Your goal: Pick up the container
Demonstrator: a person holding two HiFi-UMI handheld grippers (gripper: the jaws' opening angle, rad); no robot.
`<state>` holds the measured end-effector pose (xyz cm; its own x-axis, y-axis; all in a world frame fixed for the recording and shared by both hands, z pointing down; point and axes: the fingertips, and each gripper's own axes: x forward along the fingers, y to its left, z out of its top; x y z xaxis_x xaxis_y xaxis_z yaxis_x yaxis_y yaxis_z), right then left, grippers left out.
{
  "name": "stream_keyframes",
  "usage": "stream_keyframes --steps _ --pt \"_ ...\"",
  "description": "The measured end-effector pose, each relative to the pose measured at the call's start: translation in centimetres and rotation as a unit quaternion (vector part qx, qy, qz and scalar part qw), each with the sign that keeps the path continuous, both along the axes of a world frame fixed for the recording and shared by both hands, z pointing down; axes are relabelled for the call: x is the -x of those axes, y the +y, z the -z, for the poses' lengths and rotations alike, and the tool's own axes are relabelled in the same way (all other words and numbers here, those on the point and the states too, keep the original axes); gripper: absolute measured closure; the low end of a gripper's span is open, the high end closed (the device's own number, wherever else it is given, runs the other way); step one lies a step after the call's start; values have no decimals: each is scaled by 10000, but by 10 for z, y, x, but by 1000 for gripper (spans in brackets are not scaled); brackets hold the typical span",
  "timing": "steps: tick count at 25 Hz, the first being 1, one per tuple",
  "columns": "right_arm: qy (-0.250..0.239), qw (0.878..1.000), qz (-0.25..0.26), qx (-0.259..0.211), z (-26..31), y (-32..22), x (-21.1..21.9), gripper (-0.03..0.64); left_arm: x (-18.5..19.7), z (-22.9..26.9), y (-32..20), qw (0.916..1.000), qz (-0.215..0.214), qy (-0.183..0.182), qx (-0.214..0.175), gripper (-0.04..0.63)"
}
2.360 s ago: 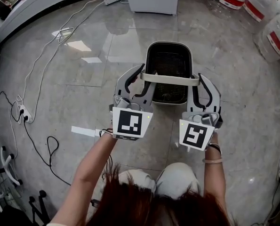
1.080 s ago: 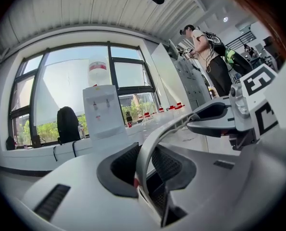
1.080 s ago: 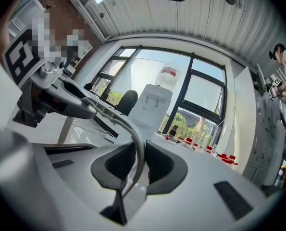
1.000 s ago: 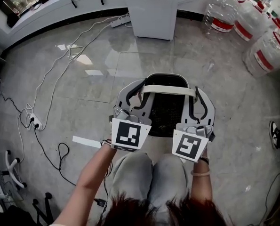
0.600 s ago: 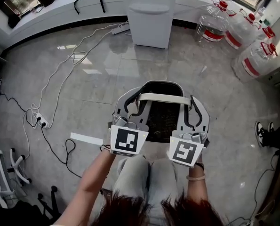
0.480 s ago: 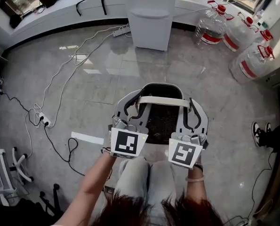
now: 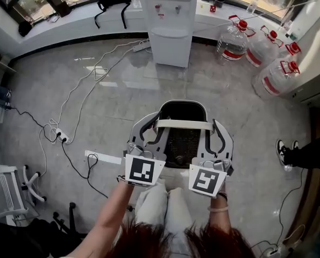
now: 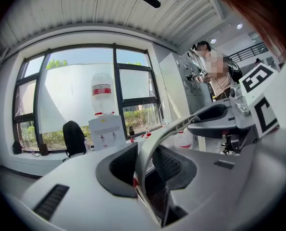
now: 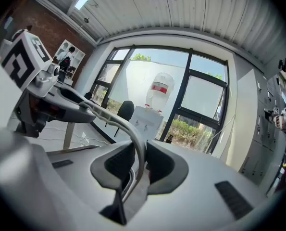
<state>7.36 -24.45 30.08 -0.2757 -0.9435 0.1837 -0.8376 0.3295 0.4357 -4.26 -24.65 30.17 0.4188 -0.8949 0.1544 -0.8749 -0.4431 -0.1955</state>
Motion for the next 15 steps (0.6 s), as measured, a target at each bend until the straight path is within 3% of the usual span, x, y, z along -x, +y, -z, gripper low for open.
stream_keyframes --steps 15 --pt "-110 9999 -99 55 155 57 -10 531 -6 156 55 9995 243 207 22 492"
